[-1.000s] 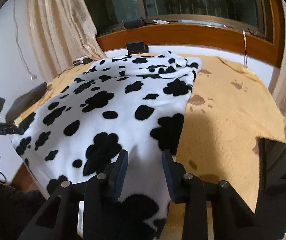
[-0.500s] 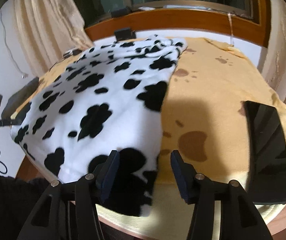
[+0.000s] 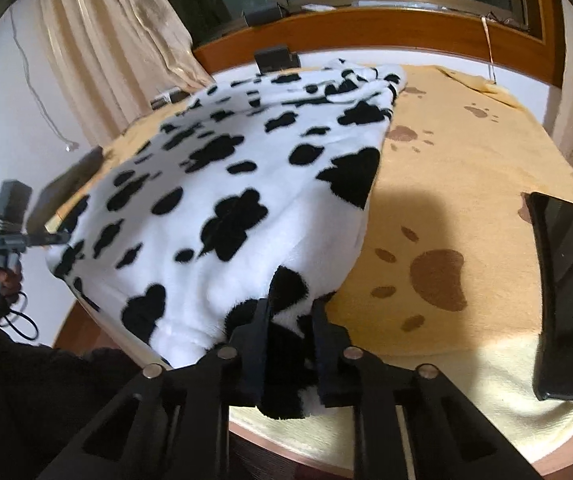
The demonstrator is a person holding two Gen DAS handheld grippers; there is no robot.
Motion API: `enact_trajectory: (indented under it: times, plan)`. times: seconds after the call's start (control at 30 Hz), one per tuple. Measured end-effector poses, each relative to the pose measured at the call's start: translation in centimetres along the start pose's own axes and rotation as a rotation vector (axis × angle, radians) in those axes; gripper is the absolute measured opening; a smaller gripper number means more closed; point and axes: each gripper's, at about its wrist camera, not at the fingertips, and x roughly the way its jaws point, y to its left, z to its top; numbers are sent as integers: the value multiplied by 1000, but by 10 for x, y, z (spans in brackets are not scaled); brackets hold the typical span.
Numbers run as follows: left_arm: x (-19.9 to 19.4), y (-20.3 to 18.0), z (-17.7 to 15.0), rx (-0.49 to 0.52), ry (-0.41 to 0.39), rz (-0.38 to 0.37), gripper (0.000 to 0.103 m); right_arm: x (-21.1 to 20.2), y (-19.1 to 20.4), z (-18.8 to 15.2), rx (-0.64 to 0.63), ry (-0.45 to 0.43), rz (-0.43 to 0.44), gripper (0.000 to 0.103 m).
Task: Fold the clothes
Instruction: 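Grasp the fleece edge with the left gripper while the right gripper grasps beside it, then lift the held fleece bundle up off the bed with both grippers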
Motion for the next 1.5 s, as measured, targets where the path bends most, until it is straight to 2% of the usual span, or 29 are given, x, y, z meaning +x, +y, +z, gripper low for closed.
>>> enact_trajectory:
  times: [0.1,0.3,0.57,0.73,1.13,1.5]
  plan:
    - [-8,2,3,-41,-46,-55,24,-9,2,6,6,-52,37,17]
    - [-34,-14,23,-5,-145,-90,23,-32,14,35,-44,-167,68,17]
    - [-69,-16,60,-10,-289,-140,23,-49,17,80,-84,-280,62,16]
    - [-82,-13,80,-17,-351,-156,23,-56,11,103,-74,-335,52,16]
    - [-80,-8,99,-27,-367,-150,23,-48,4,123,-62,-350,28,16]
    - [-77,-9,149,-24,-433,-161,23,-40,-10,158,-39,-414,16,16]
